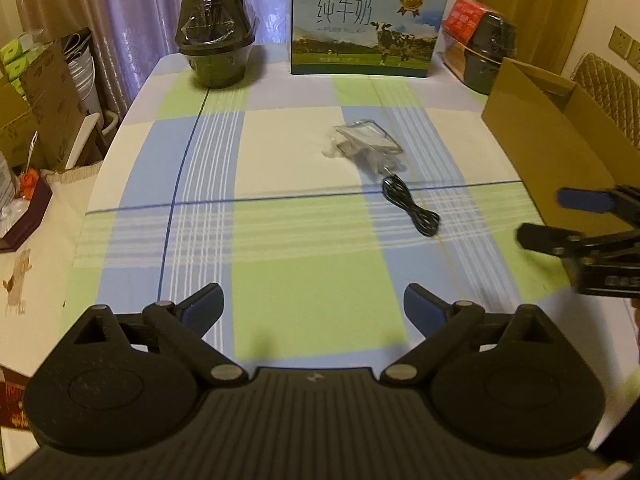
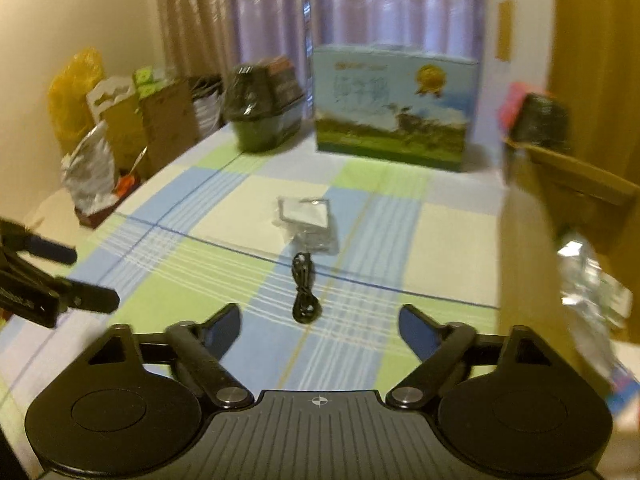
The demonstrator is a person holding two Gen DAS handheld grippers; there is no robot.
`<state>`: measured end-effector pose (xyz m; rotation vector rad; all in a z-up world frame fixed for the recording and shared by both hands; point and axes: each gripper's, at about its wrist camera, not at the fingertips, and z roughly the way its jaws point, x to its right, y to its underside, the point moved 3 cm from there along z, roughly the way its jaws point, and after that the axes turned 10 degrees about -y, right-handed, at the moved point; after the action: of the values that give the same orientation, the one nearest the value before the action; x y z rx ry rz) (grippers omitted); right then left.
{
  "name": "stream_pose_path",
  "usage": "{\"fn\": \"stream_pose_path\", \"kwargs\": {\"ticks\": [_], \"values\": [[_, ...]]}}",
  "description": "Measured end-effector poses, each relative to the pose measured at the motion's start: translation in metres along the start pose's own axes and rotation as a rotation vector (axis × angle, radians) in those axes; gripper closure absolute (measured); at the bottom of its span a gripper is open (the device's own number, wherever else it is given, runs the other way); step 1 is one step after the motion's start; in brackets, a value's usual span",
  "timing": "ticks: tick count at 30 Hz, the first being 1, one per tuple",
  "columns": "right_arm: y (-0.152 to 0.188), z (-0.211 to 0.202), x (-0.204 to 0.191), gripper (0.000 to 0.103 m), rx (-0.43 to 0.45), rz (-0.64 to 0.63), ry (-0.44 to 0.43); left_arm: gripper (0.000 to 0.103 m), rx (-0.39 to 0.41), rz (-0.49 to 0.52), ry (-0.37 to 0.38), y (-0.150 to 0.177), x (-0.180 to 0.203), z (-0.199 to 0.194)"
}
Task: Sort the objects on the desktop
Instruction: 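Withdraw both tools from the cardboard box back over the table, then grasp the clear wrapped packet with the left tool while the right tool grasps the black cable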
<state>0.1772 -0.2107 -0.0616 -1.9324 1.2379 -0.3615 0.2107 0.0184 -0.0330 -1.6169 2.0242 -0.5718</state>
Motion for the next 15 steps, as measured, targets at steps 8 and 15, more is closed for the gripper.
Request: {"fn": "stream_pose_path", "kwargs": {"ticks": [8,15], "values": [[-0.009,0.084,0.018,0.049,-0.093,-0.037,-0.038,0.008,0.000,0.041,0.002,-0.025,-0.002,0.051],[-0.008,0.129,0.025,0.070,-0.136,-0.036,-0.053,0.008,0.003,0.034,0.009,-0.036,-0.003,0.079]]}}
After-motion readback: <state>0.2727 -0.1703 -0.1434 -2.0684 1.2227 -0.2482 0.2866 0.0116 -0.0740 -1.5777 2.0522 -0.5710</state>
